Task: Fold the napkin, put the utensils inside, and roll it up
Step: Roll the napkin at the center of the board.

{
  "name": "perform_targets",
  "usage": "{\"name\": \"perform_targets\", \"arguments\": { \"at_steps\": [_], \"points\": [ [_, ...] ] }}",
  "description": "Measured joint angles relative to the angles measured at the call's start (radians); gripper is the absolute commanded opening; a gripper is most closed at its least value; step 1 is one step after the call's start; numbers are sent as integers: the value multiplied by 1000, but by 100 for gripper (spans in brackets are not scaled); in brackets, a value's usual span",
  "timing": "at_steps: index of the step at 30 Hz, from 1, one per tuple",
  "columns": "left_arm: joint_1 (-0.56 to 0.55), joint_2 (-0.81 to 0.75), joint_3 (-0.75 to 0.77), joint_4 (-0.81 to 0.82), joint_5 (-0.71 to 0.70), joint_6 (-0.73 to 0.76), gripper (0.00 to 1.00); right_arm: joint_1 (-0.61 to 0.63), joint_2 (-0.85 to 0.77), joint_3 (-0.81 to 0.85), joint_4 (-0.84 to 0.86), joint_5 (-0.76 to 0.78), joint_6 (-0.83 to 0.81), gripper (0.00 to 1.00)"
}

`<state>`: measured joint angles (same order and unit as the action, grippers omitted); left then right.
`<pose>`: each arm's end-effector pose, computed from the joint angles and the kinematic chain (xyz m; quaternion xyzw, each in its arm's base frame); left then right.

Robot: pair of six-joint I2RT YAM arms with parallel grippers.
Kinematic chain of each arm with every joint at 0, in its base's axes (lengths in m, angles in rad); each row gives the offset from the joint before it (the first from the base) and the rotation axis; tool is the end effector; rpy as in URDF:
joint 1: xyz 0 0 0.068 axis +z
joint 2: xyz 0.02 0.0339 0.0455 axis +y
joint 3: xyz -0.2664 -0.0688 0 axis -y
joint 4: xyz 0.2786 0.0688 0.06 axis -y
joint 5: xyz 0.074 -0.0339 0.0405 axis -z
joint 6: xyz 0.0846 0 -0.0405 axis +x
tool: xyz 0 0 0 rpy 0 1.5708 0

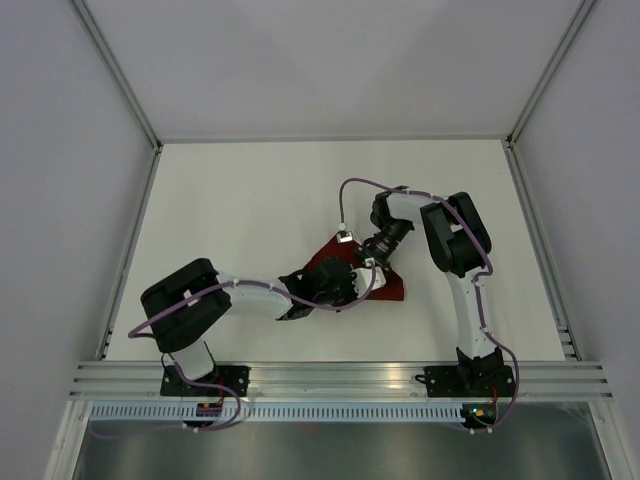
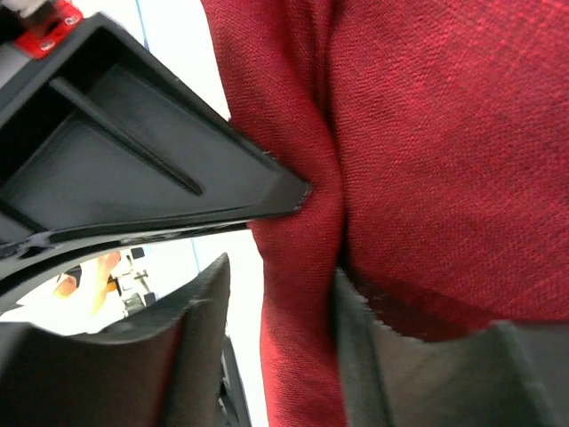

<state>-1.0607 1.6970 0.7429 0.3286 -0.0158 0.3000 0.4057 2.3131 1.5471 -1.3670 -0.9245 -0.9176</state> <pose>0.1926 -0.3416 0.0923 0.5573 0.6944 -0.1625 0.4253 0.3187 0.2104 0.0542 0.4307 -0.7545 -0.4774 0.1317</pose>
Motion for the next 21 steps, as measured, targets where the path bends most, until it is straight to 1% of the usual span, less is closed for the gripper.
{"name": "perform_targets", "arguments": {
  "at_steps": [2,5,9,16,21],
  "points": [
    [30,0,8,-10,58,-23,2,-3,-12,-2,-1,2,3,62],
    [71,6,29,-39,142,-49,2,-5,-36,-13,7,3,5,64],
    [127,24,62,-78,249,-82,2,-19,-92,-38,66,31,6,65],
    [209,62,114,-139,422,-126,2,-99,-254,-127,277,85,68,66],
    [266,146,234,-252,555,-152,2,-148,-438,-261,451,106,129,67]
  ]
}}
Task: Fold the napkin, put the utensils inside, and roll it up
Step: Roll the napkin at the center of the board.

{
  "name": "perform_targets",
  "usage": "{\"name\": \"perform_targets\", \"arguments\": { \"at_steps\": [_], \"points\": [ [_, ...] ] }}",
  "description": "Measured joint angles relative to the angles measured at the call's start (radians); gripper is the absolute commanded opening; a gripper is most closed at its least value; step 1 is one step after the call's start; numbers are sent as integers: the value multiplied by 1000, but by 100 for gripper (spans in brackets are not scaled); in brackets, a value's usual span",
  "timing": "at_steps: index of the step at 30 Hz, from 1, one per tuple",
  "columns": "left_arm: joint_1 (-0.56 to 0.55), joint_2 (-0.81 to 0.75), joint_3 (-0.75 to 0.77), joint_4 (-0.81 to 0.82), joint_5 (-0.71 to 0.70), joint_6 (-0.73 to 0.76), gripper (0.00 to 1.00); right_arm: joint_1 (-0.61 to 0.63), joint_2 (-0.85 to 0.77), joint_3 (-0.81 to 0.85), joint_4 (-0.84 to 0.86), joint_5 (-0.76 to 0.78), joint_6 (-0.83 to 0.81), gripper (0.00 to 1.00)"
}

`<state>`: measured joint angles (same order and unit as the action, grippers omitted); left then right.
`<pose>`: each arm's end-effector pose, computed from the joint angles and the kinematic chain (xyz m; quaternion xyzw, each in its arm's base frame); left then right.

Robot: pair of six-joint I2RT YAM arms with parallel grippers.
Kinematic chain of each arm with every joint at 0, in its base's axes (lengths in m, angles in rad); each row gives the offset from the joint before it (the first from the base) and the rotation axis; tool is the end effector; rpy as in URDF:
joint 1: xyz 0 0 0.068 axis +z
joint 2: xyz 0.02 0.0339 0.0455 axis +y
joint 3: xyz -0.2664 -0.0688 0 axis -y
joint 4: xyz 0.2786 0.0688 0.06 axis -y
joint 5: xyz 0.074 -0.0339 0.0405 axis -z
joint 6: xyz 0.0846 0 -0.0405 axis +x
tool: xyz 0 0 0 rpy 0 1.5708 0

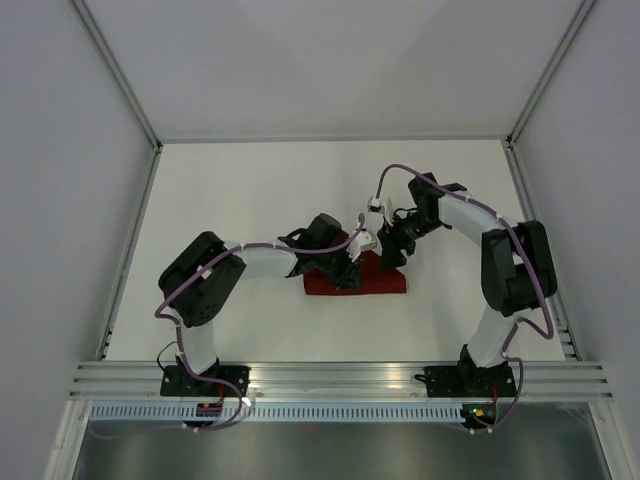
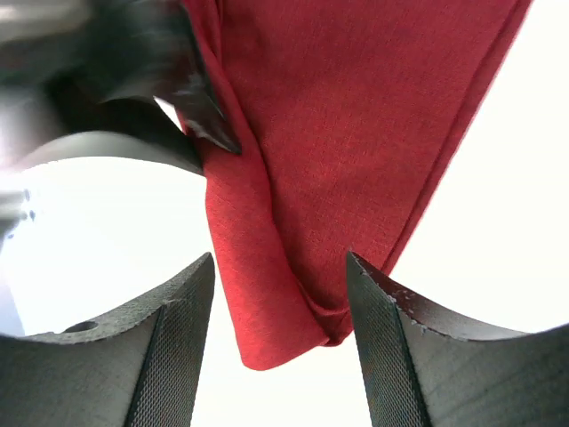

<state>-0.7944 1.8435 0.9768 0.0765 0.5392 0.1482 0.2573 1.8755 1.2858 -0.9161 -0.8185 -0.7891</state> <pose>0.2640 -0.3308 0.0924 0.4950 0.7482 -0.3500 0.2695 0.3454 0.1548 0.1310 -0.4694 0.7878 0.3759 0.1333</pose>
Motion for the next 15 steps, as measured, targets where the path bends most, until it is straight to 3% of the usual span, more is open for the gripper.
{"name": "perform_targets", "arguments": {
  "at_steps": [11,15],
  "points": [
    [103,203,246,-219,297,-72,2,4,-485,-404,364,78,35,74],
    [119,281,344,-310,380,-85,2,75,-609,-546,500,178,29,75]
  ]
}}
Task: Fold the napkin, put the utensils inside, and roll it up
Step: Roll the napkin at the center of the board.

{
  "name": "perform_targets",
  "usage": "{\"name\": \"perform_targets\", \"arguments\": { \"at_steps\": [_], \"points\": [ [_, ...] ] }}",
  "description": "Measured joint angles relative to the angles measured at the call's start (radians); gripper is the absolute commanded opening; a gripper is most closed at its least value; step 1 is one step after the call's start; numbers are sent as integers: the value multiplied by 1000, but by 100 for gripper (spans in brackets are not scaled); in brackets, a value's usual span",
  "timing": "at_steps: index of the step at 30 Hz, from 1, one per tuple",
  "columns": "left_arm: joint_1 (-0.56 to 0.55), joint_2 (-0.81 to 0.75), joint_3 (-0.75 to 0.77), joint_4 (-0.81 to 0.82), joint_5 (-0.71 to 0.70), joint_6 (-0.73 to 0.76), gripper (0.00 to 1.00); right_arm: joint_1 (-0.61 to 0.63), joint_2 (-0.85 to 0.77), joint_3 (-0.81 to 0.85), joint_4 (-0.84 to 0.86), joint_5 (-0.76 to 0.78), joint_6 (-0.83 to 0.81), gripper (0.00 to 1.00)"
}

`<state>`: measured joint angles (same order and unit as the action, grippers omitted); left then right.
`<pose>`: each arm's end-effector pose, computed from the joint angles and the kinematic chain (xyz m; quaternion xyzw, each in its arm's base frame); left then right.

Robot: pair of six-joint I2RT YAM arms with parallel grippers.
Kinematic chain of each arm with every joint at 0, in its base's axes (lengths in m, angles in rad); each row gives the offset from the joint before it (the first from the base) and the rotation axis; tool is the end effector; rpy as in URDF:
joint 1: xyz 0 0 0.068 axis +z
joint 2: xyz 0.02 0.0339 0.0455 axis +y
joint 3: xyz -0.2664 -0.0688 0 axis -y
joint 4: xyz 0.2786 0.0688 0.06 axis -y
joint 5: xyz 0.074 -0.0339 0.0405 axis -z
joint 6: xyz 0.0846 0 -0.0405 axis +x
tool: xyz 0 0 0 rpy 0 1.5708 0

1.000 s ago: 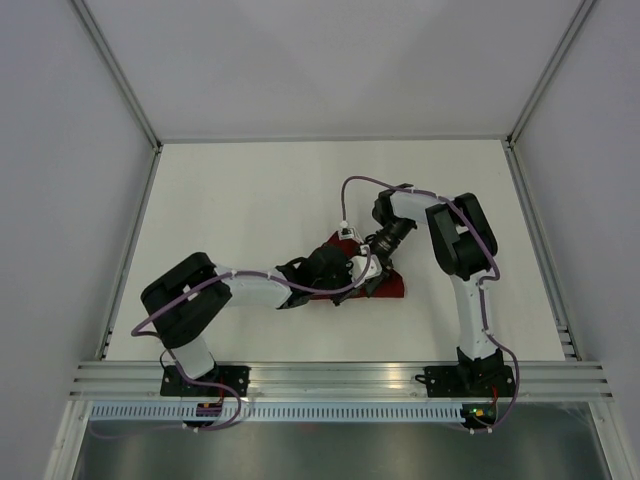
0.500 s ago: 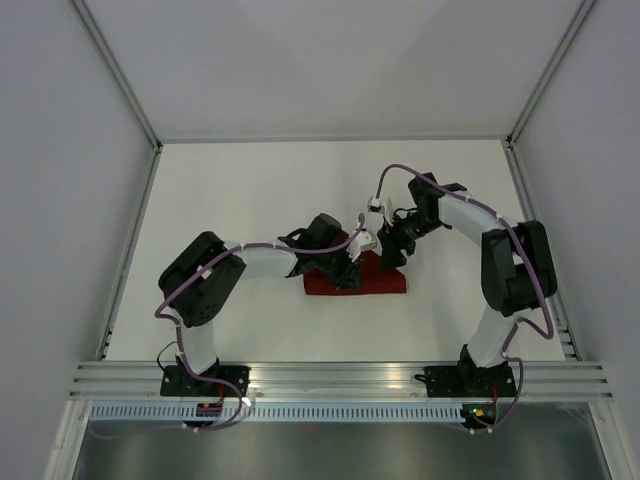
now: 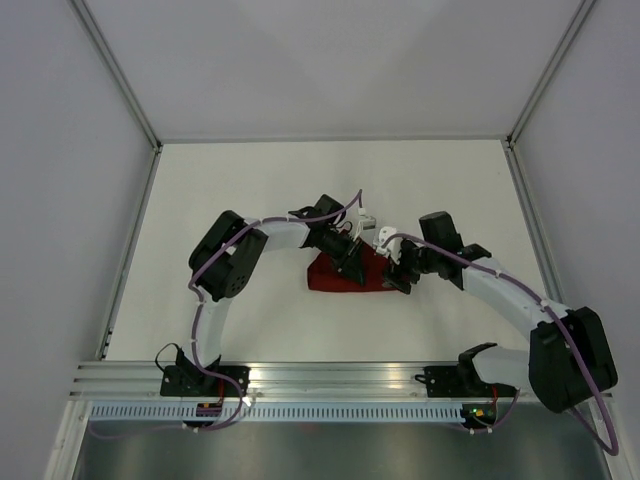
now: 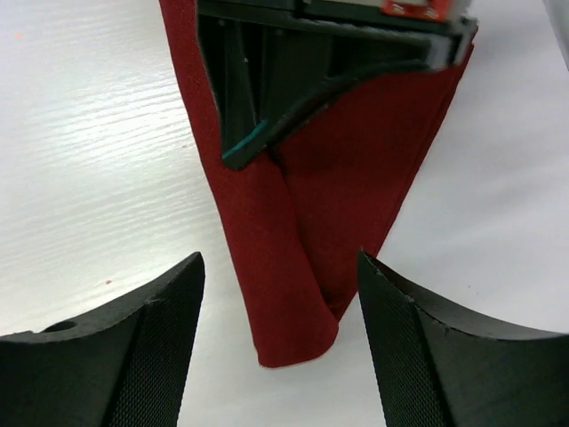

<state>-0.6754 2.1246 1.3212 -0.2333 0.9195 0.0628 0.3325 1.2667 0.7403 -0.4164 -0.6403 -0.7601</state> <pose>0.3173 -0.3404 0.0734 0.4211 0.7639 -0.4794 0.0964 0.2620 0.1439 0.1648 -0.5521 0.7209 0.2303 0.3500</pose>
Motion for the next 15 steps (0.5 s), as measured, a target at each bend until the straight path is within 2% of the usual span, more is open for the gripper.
{"name": "perform_targets", "arguments": {
  "at_steps": [7,15],
  "points": [
    [10,63,80,-89,61,-21,4,246,-32,-173,225,222,-31,77],
    [12,90,120,-144,83,-26,13,348,61,-186,346,370,-67,74]
  ]
}}
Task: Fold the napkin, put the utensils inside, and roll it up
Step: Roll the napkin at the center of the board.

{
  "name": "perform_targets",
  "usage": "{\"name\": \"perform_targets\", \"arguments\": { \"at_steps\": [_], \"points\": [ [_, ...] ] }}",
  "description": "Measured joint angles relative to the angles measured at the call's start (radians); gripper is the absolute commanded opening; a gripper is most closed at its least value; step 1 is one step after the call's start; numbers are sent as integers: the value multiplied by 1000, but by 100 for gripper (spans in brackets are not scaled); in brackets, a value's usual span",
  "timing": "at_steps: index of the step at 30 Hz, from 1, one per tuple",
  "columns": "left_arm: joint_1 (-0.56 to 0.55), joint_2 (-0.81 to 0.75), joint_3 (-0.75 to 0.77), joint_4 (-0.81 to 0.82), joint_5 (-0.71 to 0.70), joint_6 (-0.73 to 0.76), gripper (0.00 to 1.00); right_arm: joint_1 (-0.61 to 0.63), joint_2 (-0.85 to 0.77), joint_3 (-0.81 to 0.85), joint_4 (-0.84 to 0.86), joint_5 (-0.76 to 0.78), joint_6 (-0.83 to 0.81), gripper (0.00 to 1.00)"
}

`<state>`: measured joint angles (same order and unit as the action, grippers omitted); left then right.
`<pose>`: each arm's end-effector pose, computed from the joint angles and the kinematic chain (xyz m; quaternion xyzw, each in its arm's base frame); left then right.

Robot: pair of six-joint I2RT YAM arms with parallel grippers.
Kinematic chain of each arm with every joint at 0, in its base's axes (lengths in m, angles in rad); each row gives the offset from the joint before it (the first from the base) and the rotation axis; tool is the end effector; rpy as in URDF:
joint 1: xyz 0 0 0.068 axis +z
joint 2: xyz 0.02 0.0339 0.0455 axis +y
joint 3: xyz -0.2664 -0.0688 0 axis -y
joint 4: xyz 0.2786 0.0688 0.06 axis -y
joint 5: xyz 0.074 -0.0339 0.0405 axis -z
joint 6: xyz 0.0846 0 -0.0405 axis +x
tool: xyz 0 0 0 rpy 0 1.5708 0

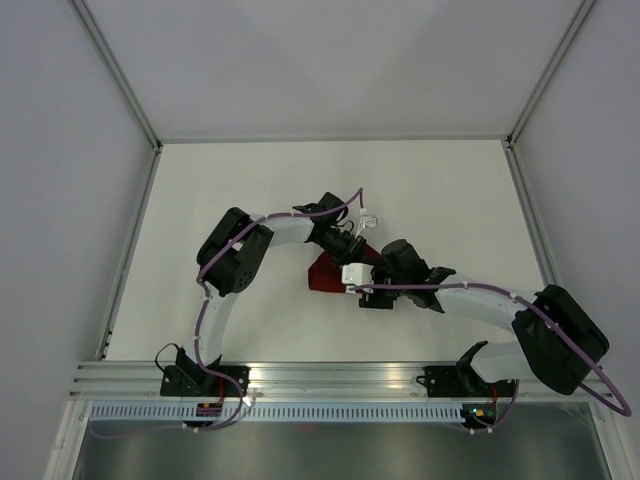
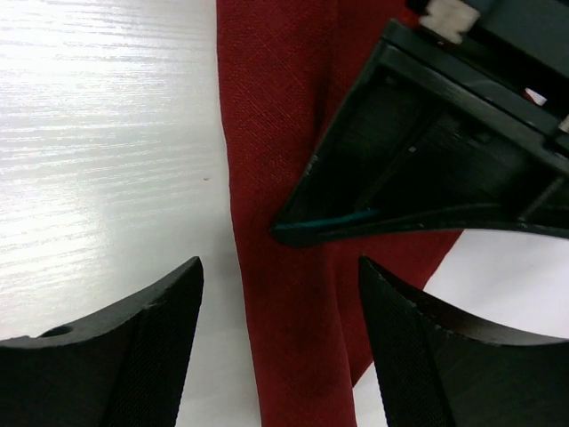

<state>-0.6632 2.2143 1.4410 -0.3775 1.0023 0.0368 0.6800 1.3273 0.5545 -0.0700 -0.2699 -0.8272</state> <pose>0.3264 -0.3454 0.0658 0.3882 0.7714 -0.5033 0.0292 0.2196 0.2066 0.1044 -0.6686 0.6425 0.0994 0.3611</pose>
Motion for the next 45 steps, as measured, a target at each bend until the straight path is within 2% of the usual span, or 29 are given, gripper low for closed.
{"name": "perform_targets", "arguments": {
  "at_steps": [4,8,13,16,22,26,30,34,37,41,45],
  "points": [
    [0,0,0,-13,2,0,28,18,42,-4,22,29,-10,65],
    [0,0,0,-20,2,0,33,19,56,-4,33,45,-16,49],
    [0,-3,0,-27,0,0,38,19,64,-1,24,45,-20,38],
    [6,-18,-2,-39,-14,0,45,18,74,15,-2,40,-23,38],
    [40,-82,-11,-60,-50,0,45,-13,125,96,-110,-21,-23,36],
    [85,-185,-54,-32,-100,-12,44,-66,187,185,-221,-100,-26,36],
    [134,-332,-159,71,-171,-57,44,-128,276,299,-356,-199,-41,36],
    [167,-481,-310,199,-285,-102,41,-184,404,445,-523,-295,-74,36],
    [168,-583,-441,319,-370,-124,44,-214,498,551,-647,-357,-101,36],
    [145,-740,-647,484,-473,-138,46,-240,599,668,-785,-409,-126,37],
    [58,-848,-781,626,-605,-122,49,-256,688,768,-896,-445,-132,37]
  ]
}}
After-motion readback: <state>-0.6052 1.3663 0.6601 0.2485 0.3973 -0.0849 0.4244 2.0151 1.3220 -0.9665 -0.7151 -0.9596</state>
